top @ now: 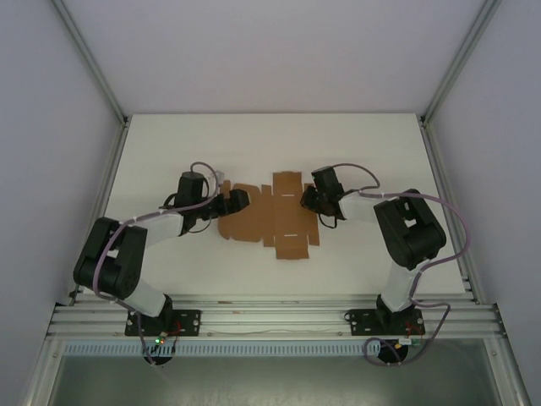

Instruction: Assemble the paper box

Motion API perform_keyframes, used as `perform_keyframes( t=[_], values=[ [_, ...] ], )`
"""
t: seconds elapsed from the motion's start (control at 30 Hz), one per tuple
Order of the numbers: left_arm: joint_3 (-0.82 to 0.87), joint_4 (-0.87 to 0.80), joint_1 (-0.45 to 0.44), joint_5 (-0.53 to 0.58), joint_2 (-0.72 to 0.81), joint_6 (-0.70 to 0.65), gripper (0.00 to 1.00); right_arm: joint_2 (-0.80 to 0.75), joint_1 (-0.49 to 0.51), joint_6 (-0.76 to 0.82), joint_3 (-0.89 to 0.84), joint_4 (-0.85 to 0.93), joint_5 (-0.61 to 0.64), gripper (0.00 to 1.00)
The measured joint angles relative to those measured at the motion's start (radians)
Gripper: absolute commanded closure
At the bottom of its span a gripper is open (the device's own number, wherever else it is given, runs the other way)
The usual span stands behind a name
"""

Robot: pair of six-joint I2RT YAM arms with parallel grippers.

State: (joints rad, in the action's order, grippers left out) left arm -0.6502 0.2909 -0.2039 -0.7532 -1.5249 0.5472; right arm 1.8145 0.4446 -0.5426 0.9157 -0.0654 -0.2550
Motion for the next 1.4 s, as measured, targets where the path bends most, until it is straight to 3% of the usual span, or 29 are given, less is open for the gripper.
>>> perform_keyframes(
  t=[0.13,0.3,0.43,0.57,0.67,0.83,0.87,1.13,1.27,1.4],
  values=[
    [0.003,0.017,0.000,0.002,0.038,0.005,0.16,-0.001,0.000,0.000,-0.005,-0.008,-0.001,0.80],
    [-0.036,-0.042,-0.013,0.035,0.007,-0.021,0.49,-0.003,0.000,0.000,-0.007,-0.015,-0.004,0.77],
    [-0.072,-0.077,-0.027,0.055,-0.047,-0.047,0.84,-0.009,0.000,0.003,-0.007,-0.015,-0.005,0.74],
    [-0.087,-0.095,-0.030,0.066,-0.055,-0.054,1.00,-0.034,-0.003,0.016,-0.013,0.010,-0.006,0.68],
    [-0.107,-0.114,-0.033,0.065,-0.042,-0.060,1.00,-0.079,-0.023,0.032,-0.029,0.054,-0.030,0.54],
    [-0.146,-0.122,-0.039,0.053,0.043,-0.058,1.00,-0.256,-0.130,0.082,-0.073,0.089,-0.134,0.05],
    [-0.154,-0.118,-0.039,0.047,0.069,-0.050,1.00,-0.299,-0.154,0.093,-0.080,0.089,-0.163,0.00],
    [-0.268,0.006,-0.039,-0.079,0.223,0.035,1.00,-0.594,-0.319,0.103,-0.141,-0.005,-0.444,0.00],
    [-0.300,0.090,-0.039,-0.156,0.238,0.117,1.00,-0.626,-0.343,0.102,-0.148,-0.037,-0.572,0.01],
    [-0.318,0.108,-0.039,-0.203,0.245,0.160,1.00,-0.626,-0.362,0.081,-0.149,-0.067,-0.652,0.09]
  ],
)
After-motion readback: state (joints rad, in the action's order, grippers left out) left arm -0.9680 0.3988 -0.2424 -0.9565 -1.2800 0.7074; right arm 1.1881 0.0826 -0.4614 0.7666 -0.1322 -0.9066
